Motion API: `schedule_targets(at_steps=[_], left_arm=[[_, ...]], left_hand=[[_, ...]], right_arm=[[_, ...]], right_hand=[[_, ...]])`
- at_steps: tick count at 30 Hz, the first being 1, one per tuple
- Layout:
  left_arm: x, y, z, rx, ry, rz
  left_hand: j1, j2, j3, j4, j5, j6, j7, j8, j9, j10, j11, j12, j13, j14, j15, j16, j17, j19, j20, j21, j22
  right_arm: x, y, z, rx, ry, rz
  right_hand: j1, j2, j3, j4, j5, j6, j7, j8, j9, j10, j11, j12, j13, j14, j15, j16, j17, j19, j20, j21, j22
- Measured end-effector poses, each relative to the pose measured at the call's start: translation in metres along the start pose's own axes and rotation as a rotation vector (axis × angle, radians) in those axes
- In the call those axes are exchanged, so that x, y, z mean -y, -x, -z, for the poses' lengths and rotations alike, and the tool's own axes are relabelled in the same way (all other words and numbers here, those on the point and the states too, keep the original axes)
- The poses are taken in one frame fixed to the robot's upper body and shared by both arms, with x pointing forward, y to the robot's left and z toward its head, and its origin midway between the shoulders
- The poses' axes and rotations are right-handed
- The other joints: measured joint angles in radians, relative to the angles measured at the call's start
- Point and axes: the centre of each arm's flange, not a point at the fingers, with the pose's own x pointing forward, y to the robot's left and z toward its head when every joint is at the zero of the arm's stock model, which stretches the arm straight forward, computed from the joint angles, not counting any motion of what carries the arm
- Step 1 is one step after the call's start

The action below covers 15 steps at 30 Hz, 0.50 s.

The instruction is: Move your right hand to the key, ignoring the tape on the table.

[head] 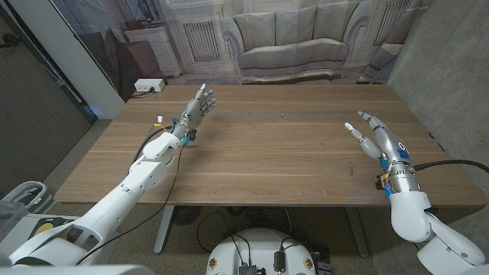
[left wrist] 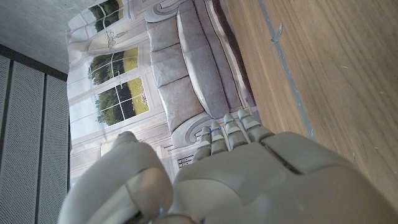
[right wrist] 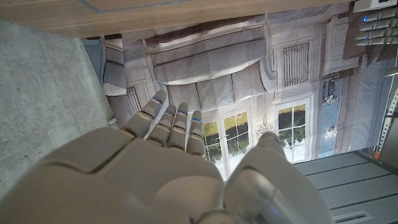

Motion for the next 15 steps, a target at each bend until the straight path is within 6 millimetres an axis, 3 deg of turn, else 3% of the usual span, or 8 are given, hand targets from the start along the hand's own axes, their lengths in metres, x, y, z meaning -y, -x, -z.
schedule_targets(at_steps=[15], left_arm=[[0.0006,0.0025,-0.0041,0.005,-0.006,0.001]], left_hand=[[0.003,0.003,0.000,0.000,0.000,0.000,0.000,0.000,0.000,0.000,0.000,0.000,0.000,0.000,0.000,0.000,0.000,-0.004,0.004,0.000,0.000]], right_arm=[[-0.0055,0.0040,-0.0012,-0.008,0.116,-0.009]], right_hand=[[0.000,0.000,0.000,0.000,0.011,0.009,-0.009,0.000,0.000,0.000,0.000,0.000,0.000,-0.004,0.004,-0.007,0.000,-0.001,0.001,-0.013,0.000]])
